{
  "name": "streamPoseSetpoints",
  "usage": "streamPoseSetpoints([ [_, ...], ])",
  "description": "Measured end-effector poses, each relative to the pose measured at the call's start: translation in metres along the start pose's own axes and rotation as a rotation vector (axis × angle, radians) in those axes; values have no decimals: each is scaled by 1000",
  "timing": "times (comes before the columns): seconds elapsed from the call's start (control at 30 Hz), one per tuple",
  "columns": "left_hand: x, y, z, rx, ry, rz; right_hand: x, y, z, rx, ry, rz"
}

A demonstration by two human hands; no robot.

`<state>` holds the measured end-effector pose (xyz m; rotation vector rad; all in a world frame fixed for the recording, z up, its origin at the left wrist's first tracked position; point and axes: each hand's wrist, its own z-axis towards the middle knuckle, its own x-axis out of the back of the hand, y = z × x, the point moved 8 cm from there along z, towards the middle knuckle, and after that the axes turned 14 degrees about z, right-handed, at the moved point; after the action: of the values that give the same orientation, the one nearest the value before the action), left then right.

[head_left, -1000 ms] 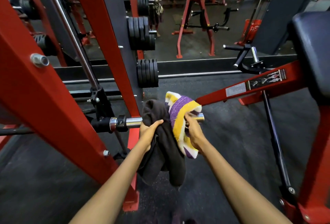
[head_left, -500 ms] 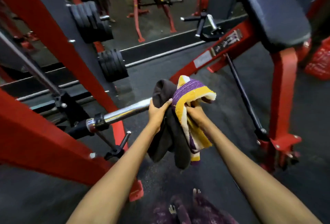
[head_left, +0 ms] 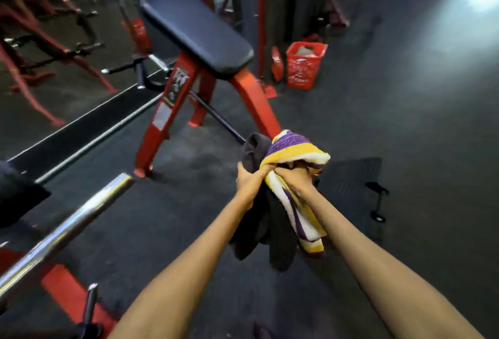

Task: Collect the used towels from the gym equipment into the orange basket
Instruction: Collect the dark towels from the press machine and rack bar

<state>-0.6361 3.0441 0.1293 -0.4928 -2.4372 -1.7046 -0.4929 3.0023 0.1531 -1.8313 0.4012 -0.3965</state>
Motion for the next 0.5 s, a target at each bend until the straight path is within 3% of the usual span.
streamPoseSetpoints([
  [0.13, -119, 18, -26, -58, -93, 5, 124, 13, -9, -54, 143, 115],
  [0.27, -250, 31, -68, -95, -214, -19, 252, 33, -19, -132, 194, 42],
  [0.5, -431, 51, -123, -152, -445, 124, 440, 53, -39, -137, 478, 6],
])
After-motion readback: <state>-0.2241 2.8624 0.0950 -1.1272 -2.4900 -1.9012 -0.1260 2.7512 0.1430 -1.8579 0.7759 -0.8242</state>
